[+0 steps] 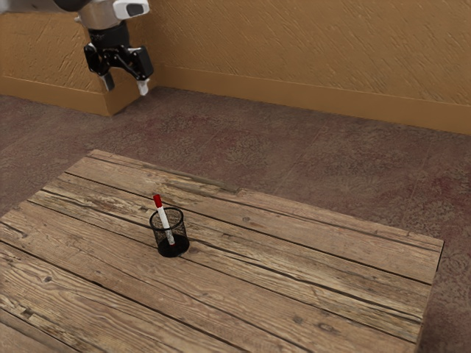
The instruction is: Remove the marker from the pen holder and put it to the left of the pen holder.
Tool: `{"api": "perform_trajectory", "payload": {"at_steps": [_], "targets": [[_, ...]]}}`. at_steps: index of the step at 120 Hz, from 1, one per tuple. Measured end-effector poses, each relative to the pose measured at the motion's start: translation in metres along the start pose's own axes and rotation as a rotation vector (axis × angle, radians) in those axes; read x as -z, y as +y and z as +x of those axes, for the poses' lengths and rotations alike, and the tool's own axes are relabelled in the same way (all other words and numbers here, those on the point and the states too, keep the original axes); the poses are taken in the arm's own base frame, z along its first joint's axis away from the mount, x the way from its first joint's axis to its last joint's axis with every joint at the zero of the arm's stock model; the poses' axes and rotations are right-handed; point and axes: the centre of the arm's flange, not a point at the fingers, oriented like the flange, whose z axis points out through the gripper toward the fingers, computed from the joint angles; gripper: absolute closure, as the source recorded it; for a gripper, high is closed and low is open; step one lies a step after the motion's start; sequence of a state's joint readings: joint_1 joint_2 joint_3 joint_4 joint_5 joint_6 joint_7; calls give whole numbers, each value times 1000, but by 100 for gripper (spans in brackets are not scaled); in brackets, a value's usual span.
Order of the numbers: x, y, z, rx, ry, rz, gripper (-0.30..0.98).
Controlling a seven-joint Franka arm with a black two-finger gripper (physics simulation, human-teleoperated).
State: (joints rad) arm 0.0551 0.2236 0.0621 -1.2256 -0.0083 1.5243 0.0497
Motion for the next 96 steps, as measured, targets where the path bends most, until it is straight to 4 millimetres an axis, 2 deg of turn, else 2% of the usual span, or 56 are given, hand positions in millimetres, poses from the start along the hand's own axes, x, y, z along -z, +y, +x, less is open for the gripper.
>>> {"api": "perform_trajectory", "payload": {"at_steps": [16, 25, 38, 64, 82, 91, 96], "targets": [[-4, 1, 5, -27, -7, -1, 0], [-11, 23, 17, -76, 23, -10, 0], [-62, 37, 47, -105, 17, -16, 0], [-167, 28, 90, 36, 7, -16, 0], [-219, -24, 97, 227, -5, -77, 0], [-241, -64, 90, 364, -30, -136, 0], [-249, -76, 87, 427, -39, -175, 0]]}}
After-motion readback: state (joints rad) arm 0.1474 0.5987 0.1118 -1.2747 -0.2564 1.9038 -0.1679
